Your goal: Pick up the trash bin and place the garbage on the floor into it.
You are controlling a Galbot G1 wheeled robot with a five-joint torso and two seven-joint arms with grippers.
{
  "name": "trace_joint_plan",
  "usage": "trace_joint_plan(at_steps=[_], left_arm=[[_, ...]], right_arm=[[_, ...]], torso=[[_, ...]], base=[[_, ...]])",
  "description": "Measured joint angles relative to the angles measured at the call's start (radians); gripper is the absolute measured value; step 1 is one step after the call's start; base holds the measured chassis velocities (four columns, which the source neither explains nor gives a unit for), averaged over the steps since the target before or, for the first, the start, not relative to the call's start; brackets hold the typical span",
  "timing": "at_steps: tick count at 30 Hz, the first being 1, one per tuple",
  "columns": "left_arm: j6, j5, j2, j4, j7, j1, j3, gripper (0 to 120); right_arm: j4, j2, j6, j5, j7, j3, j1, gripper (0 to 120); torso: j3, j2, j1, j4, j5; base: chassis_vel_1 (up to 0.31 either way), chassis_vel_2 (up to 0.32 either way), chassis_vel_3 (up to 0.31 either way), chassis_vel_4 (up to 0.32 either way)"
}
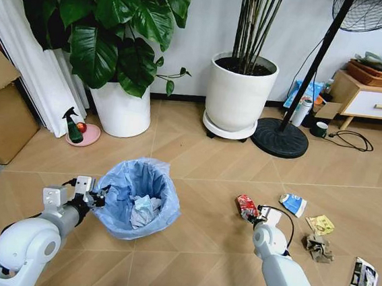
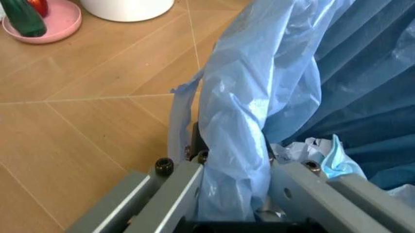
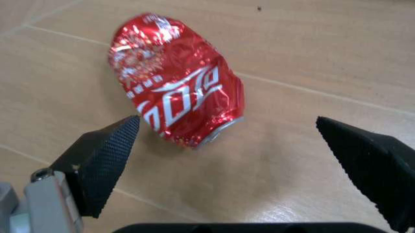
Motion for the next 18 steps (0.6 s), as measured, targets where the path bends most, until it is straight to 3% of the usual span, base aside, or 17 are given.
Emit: trace_joint_plan(at_steps=[18], left_arm=[[0.000, 0.002, -0.002, 0.009, 0.003, -0.006, 0.001, 0]], right_arm=[[-0.169, 0.029, 0.044, -0.060, -0.081, 0.016, 0.071, 100]], torso=[[0.000, 0.000, 0.000, 0.0000, 0.0001]], base=[[0.000, 0.000, 0.000, 0.000]])
